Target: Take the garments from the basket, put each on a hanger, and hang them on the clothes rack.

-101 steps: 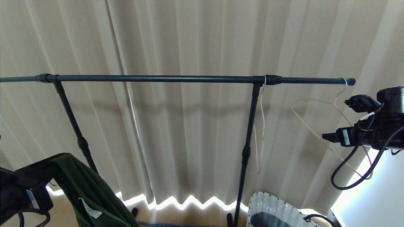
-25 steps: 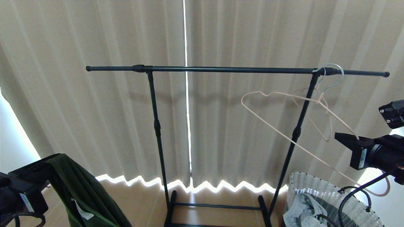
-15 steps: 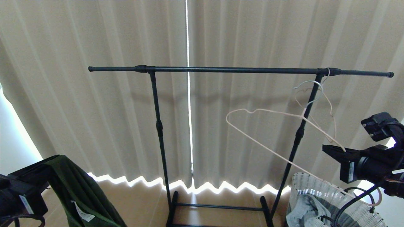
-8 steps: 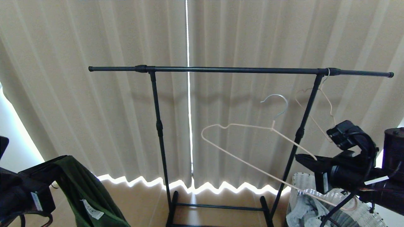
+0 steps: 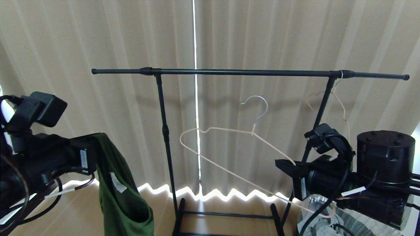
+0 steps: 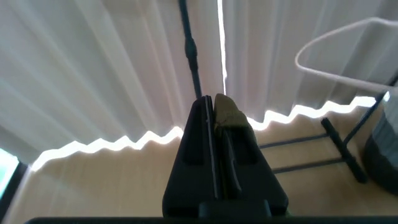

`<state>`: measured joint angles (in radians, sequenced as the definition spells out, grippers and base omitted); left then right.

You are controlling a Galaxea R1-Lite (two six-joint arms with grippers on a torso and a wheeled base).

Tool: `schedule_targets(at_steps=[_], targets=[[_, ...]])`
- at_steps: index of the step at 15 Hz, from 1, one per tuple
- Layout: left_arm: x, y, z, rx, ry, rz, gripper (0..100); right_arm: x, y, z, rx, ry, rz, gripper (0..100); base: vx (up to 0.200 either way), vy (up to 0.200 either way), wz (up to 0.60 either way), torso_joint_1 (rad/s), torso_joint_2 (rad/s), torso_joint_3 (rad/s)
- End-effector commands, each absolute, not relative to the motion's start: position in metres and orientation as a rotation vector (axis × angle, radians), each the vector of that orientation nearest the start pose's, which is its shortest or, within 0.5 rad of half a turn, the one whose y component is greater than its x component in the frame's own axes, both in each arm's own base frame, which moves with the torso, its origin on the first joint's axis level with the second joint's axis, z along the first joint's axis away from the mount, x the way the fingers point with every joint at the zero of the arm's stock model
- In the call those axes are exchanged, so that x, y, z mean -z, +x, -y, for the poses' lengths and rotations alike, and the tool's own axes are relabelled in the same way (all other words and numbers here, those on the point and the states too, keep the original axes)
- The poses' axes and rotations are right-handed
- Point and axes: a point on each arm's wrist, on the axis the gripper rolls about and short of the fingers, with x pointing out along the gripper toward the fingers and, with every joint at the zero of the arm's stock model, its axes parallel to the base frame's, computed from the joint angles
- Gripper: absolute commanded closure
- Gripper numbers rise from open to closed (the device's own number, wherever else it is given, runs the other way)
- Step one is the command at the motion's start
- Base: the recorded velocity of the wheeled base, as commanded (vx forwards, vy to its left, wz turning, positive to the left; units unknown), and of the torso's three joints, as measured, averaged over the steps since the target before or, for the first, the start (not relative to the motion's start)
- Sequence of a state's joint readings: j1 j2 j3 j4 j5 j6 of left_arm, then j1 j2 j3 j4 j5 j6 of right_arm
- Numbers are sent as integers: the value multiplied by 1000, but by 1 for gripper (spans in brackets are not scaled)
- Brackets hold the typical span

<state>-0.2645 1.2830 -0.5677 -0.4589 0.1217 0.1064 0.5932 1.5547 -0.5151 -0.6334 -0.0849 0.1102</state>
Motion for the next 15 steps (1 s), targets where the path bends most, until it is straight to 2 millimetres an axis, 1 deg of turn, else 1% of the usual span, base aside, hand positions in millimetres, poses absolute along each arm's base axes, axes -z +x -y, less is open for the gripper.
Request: schedule_targets(at_steps=[1, 2, 3, 5, 8, 10, 15], targets=[[-195, 233, 80, 89, 104, -314, 100, -148, 206, -161, -512, 8, -419, 100, 0, 0, 0, 0, 0, 0], [-194, 237, 86, 67, 93, -316, 100, -148, 205, -164, -520, 13, -419, 100, 0, 0, 0, 0, 0, 0], [-190, 249, 99, -7, 60, -325, 100, -146, 199, -172, -554, 10, -430, 100, 0, 0, 0, 0, 0, 0], [-181, 261, 103, -68, 64, -341, 100, -148, 190, -179, -590, 35, -437, 100, 0, 0, 0, 0, 0, 0], [-179, 268, 103, -87, 57, -307, 100, -148, 185, -184, -613, 61, -443, 100, 0, 0, 0, 0, 0, 0], [-182, 271, 98, -119, 68, -295, 100, -148, 181, -186, -630, 73, -420, 100, 0, 0, 0, 0, 0, 0], [-184, 272, 94, -162, 71, -285, 100, -148, 170, -186, -665, 79, -403, 100, 0, 0, 0, 0, 0, 0]])
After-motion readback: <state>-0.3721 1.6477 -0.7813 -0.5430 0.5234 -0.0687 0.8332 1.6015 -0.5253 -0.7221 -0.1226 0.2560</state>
